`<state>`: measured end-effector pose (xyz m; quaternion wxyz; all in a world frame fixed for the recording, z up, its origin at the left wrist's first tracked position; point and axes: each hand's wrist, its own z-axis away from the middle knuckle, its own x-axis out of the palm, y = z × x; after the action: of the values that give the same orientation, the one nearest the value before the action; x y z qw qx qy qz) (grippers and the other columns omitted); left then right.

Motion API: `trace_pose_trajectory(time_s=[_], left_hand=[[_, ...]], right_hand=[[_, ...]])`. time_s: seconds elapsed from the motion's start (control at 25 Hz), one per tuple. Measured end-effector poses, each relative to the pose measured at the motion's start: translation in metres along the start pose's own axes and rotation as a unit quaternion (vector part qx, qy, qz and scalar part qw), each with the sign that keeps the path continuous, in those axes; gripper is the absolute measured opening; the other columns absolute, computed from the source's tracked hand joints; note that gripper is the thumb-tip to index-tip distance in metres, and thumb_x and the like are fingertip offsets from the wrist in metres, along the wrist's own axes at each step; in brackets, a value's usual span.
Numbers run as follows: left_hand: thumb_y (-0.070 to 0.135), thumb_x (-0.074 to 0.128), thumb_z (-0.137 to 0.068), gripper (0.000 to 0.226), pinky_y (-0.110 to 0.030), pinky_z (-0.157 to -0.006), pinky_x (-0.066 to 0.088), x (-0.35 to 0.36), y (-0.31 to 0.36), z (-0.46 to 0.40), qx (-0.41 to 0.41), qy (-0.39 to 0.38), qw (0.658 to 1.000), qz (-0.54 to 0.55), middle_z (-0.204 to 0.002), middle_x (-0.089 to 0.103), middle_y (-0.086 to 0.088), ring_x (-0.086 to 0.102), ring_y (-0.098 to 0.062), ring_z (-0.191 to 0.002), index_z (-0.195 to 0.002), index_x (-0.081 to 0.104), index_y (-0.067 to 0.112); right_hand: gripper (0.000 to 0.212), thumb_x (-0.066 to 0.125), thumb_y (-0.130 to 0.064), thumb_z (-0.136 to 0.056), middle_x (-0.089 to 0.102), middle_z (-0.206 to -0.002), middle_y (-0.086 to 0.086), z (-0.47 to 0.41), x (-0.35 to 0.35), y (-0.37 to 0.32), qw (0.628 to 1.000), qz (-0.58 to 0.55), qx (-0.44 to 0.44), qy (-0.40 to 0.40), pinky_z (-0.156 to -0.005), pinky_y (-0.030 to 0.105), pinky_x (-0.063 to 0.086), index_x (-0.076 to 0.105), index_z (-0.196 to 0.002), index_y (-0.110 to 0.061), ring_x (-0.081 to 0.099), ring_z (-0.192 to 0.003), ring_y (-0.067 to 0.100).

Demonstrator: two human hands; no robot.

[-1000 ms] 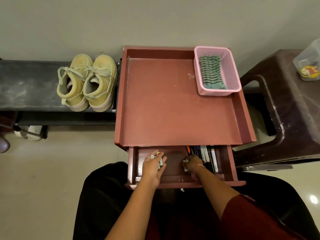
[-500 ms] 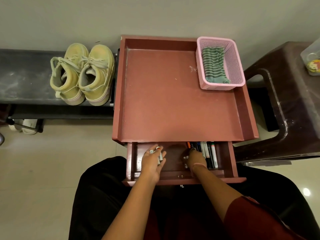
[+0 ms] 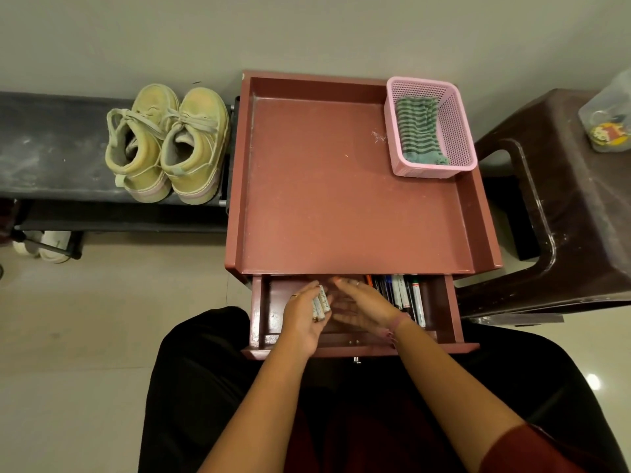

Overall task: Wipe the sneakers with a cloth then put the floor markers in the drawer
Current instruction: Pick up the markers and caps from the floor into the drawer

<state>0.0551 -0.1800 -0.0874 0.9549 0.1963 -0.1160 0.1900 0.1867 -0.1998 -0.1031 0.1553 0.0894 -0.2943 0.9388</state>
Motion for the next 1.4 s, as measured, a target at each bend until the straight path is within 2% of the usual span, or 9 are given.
trace_pose_trajectory(time_s=[0.16, 0.28, 0.4, 0.6, 0.72, 0.84, 0.92, 1.0, 1.4], left_hand=[[0.015, 0.053, -0.096, 0.015, -0.031, -0.076, 0.048, 0.004, -0.003, 0.0, -0.012, -0.008, 1.0, -0.005, -0.094, 0.065, -0.01, 0.06, -0.019, -0.083, -0.104, 0.064, 0.008], [0.015, 0.046, -0.099, 0.025, -0.033, -0.089, 0.047, 0.006, -0.004, 0.002, -0.011, -0.015, 1.0, -0.005, -0.108, 0.066, -0.007, 0.061, -0.021, -0.099, -0.12, 0.059, 0.007], [0.013, 0.04, -0.102, 0.034, -0.035, -0.105, 0.038, 0.007, -0.002, 0.006, -0.02, -0.021, 0.999, -0.021, -0.128, 0.059, -0.012, 0.053, -0.024, -0.122, -0.133, 0.049, 0.003], [0.011, 0.039, -0.102, 0.035, -0.034, -0.103, 0.039, 0.005, 0.001, 0.006, 0.005, -0.025, 0.997, -0.074, -0.136, 0.054, -0.014, 0.051, -0.027, -0.127, -0.136, 0.047, 0.004], [0.011, 0.04, -0.101, 0.027, -0.031, -0.093, 0.045, 0.0, 0.01, 0.004, 0.039, -0.009, 0.996, -0.084, -0.125, 0.06, -0.009, 0.057, -0.021, -0.113, -0.123, 0.055, 0.01], [0.011, 0.046, -0.099, 0.017, -0.029, -0.084, 0.049, -0.002, 0.015, 0.003, 0.049, 0.01, 0.997, -0.065, -0.116, 0.064, -0.006, 0.061, -0.018, -0.104, -0.11, 0.059, 0.014], [0.011, 0.049, -0.098, 0.015, -0.028, -0.084, 0.049, -0.002, 0.016, 0.004, 0.048, 0.011, 0.997, -0.061, -0.113, 0.065, -0.004, 0.062, -0.017, -0.101, -0.108, 0.059, 0.015], [0.01, 0.049, -0.097, 0.018, -0.028, -0.084, 0.049, -0.001, 0.016, 0.005, 0.048, 0.008, 0.997, -0.064, -0.111, 0.065, -0.004, 0.062, -0.017, -0.101, -0.112, 0.059, 0.013], [0.011, 0.049, -0.097, 0.015, -0.027, -0.081, 0.049, -0.002, 0.018, 0.006, 0.044, 0.007, 0.997, -0.058, -0.108, 0.066, -0.003, 0.063, -0.015, -0.097, -0.109, 0.06, 0.013]], right_hand=[[0.026, 0.046, -0.028, -0.098, 0.062, -0.099, 0.006, -0.011, 0.015, 0.007, 0.998, -0.062, -0.011, -0.018, -0.077, 0.032, 0.053, 0.062, -0.113, -0.014, 0.059, -0.091, 0.018], [0.03, 0.044, -0.028, -0.099, 0.062, -0.092, 0.005, -0.017, 0.013, 0.013, 0.995, -0.094, 0.004, 0.016, -0.064, 0.027, 0.05, 0.059, -0.118, -0.01, 0.059, -0.08, 0.015], [0.028, 0.052, -0.032, -0.095, 0.058, -0.085, 0.006, -0.021, 0.004, 0.025, 0.993, -0.103, 0.045, 0.039, -0.063, 0.026, 0.049, 0.058, -0.111, -0.01, 0.056, -0.075, 0.014], [0.011, 0.059, -0.02, -0.09, 0.058, -0.081, 0.003, -0.02, -0.005, 0.02, 0.993, -0.096, 0.065, 0.019, -0.057, 0.021, 0.049, 0.059, -0.1, -0.015, 0.056, -0.07, 0.011], [0.024, 0.055, -0.007, -0.091, 0.06, -0.087, 0.005, -0.031, -0.017, 0.015, 0.995, 0.017, 0.045, 0.082, -0.058, 0.023, 0.052, 0.057, -0.115, -0.01, 0.058, -0.072, 0.013], [0.036, 0.051, 0.003, -0.089, 0.062, -0.099, 0.012, -0.042, -0.029, 0.018, 0.965, 0.22, 0.05, 0.132, -0.061, 0.026, 0.057, 0.055, -0.124, -0.005, 0.061, -0.076, 0.021], [0.038, 0.049, 0.001, -0.088, 0.06, -0.121, 0.015, -0.047, -0.031, 0.02, 0.896, 0.424, 0.03, 0.125, -0.087, 0.034, 0.053, 0.058, -0.125, -0.005, 0.062, -0.101, 0.029], [0.036, 0.05, -0.006, -0.089, 0.056, -0.131, 0.012, -0.049, -0.026, 0.021, 0.822, 0.554, 0.004, 0.132, -0.097, 0.028, 0.042, 0.059, -0.124, -0.008, 0.055, -0.116, 0.028], [0.031, 0.061, -0.019, -0.087, 0.064, -0.121, 0.007, -0.069, -0.038, 0.044, 0.79, 0.579, 0.016, 0.2, -0.086, 0.021, 0.046, 0.064, -0.118, -0.013, 0.061, -0.108, 0.022]])
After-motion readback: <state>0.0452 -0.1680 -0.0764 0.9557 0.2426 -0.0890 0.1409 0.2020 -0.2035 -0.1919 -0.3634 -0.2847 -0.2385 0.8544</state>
